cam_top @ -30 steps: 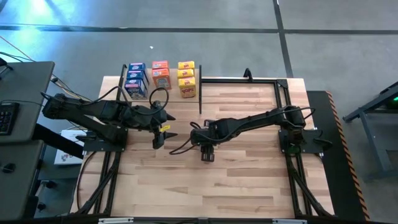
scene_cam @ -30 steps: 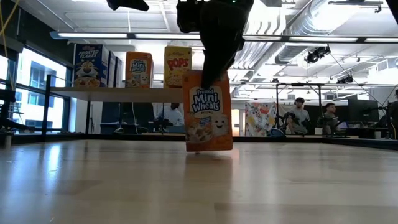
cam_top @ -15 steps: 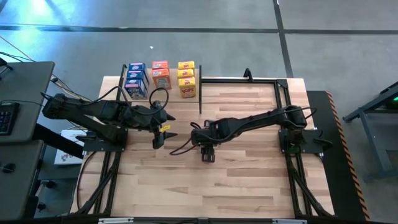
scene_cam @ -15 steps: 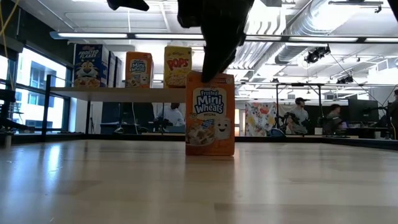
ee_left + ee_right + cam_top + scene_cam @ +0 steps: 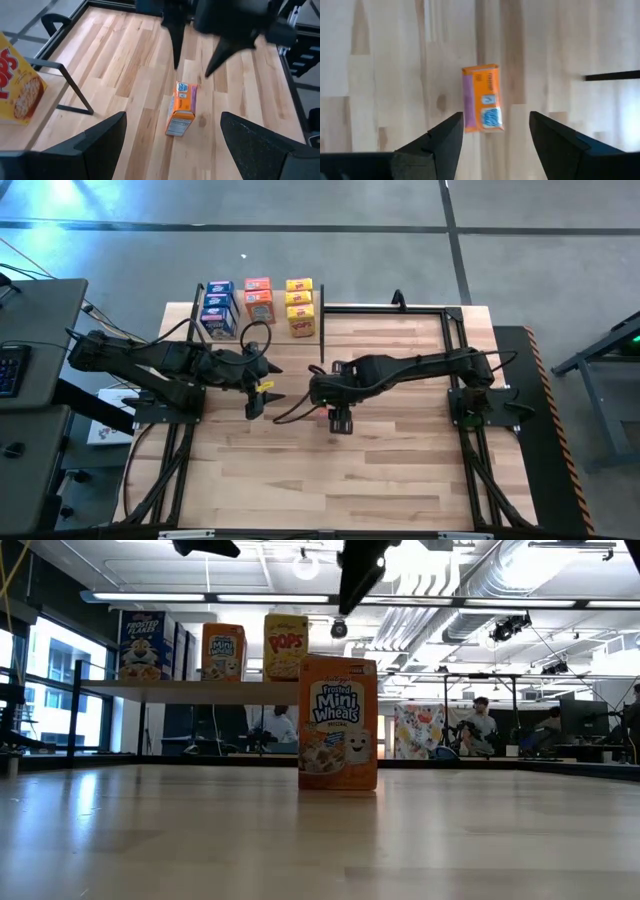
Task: Stack cereal on shelf
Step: Put the orange cereal box on the shelf aligned with the other orange cereal boxes
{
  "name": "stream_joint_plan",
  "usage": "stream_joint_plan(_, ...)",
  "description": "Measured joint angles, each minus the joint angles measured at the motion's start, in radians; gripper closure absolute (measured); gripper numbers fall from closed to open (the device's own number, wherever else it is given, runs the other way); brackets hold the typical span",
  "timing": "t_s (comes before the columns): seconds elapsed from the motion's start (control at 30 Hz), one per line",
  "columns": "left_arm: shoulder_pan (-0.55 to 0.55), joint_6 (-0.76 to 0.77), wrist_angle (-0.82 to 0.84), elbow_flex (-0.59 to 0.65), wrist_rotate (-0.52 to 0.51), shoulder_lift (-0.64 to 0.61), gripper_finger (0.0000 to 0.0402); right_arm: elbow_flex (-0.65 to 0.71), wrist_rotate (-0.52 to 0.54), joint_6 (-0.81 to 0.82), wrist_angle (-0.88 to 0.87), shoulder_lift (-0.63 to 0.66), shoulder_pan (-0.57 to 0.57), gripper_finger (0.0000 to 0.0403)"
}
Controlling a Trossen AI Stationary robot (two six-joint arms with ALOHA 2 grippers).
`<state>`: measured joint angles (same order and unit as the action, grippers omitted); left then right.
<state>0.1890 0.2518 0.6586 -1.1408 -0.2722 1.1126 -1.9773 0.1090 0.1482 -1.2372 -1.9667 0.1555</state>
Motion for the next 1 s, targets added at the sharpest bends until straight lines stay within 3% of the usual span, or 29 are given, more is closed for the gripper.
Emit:
stream_joint_plan(0.33,0.0,-0.075,-0.036,-0.001,0.0,0.065,0.0087,-0.175,0.197,-0.018,-0.189,0.014,0.07,0.0182)
stream_joint_plan(1.0,0.0,-0.185,-0.199,0.0,0.017,0.309,0.0087,-0.181,0.642,0.266,-0.335,0.221,0.229,0.0182)
